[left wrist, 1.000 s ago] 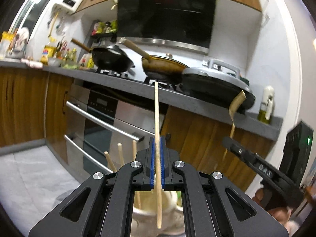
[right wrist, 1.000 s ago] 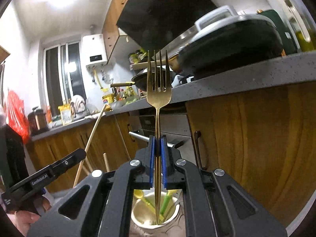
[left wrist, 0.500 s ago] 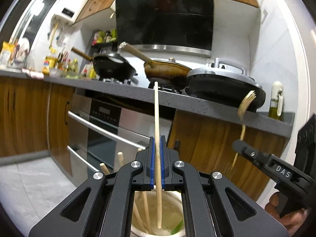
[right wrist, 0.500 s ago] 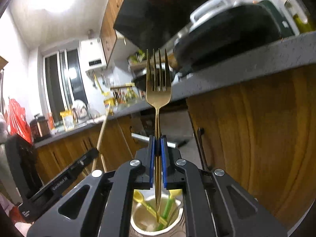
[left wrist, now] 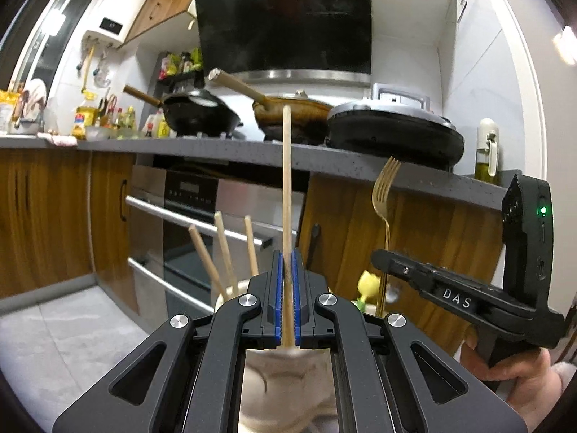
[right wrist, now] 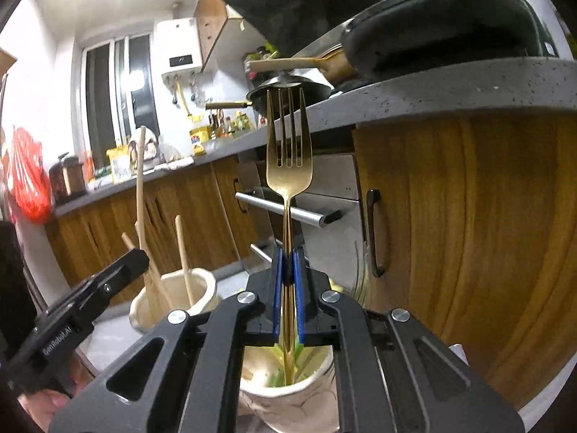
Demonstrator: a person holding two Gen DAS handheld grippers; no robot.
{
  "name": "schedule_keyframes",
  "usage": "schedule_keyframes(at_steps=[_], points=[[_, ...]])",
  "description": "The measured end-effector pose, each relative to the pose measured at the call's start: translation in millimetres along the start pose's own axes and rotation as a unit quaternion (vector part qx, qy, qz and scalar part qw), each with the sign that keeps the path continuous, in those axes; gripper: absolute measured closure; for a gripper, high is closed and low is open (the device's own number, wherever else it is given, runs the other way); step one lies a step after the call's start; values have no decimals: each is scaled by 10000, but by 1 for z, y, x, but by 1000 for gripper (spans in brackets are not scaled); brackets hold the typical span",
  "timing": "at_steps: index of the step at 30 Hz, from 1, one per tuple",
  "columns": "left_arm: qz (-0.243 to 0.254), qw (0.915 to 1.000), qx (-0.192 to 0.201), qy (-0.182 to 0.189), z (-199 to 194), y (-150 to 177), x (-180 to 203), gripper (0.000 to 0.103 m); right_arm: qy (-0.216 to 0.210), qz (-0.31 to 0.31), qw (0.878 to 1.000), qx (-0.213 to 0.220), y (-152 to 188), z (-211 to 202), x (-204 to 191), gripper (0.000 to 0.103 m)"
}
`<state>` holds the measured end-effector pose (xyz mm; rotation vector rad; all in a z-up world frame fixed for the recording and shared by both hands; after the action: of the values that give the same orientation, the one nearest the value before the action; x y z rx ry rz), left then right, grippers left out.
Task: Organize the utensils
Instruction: 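Drop the chopstick in the tall cup with left tool while right drops gold fork in small cup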
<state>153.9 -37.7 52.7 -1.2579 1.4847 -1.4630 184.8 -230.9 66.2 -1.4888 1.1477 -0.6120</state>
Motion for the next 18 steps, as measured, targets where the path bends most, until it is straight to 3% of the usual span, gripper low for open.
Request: schedule_keyframes(at_steps=[7, 18], points=[[183, 9985, -480, -185, 5, 15, 0, 98, 99, 27, 9992, -374, 14, 1, 7, 97], [342, 9980, -491, -223, 4, 16, 5, 96, 209, -39, 9980, -598, 24, 4, 12, 97]])
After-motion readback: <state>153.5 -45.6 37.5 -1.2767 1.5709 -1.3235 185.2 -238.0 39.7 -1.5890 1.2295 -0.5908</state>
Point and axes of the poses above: each gripper's, at about its wrist camera, not at the fingertips, and z roughly the way its jaws point, x to its right, y to its underside, the point moved 4 cm from there along z, roughly the way its jaws point, and after that the axes turned 1 degree about x, right-handed, at the moved point
